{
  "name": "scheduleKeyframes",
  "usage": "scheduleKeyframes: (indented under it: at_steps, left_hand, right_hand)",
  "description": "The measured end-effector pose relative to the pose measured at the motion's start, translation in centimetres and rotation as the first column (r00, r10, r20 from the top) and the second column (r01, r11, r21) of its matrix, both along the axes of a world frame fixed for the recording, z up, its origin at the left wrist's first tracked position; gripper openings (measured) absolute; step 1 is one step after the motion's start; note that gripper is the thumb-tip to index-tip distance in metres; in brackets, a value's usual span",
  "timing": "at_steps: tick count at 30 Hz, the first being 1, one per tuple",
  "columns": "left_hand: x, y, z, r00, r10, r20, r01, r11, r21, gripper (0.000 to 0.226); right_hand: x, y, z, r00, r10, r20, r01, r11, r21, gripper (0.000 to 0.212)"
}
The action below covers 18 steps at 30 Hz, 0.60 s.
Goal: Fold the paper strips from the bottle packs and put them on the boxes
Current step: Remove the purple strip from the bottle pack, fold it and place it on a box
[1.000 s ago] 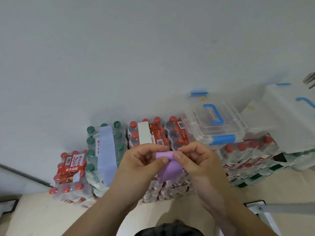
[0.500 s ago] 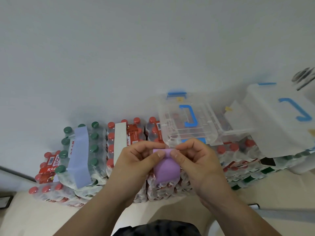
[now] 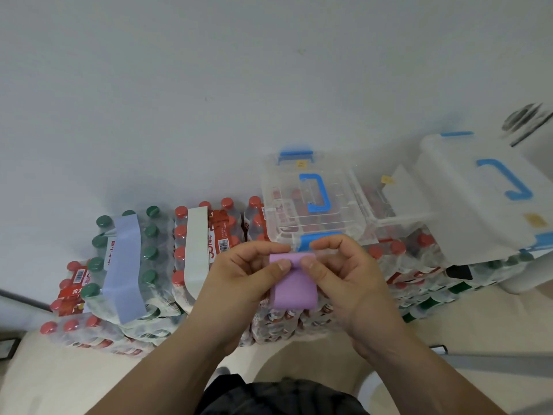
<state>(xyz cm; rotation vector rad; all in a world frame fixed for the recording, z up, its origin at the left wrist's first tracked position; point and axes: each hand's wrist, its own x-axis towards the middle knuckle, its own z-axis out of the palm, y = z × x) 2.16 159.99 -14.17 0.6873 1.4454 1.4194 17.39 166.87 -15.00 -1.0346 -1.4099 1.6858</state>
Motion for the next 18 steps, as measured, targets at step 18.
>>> scheduleKeyframes:
  at_steps: [18]
  left_hand:
    - [0.08, 0.19, -0.06, 1.000, -0.029, -0.010, 0.029, 1.000, -0.002, 0.029]
  right_hand:
    - [0.28, -0.18, -0.36, 0.998, -0.049, 0.036, 0.047, 0.998, 0.043, 0.009]
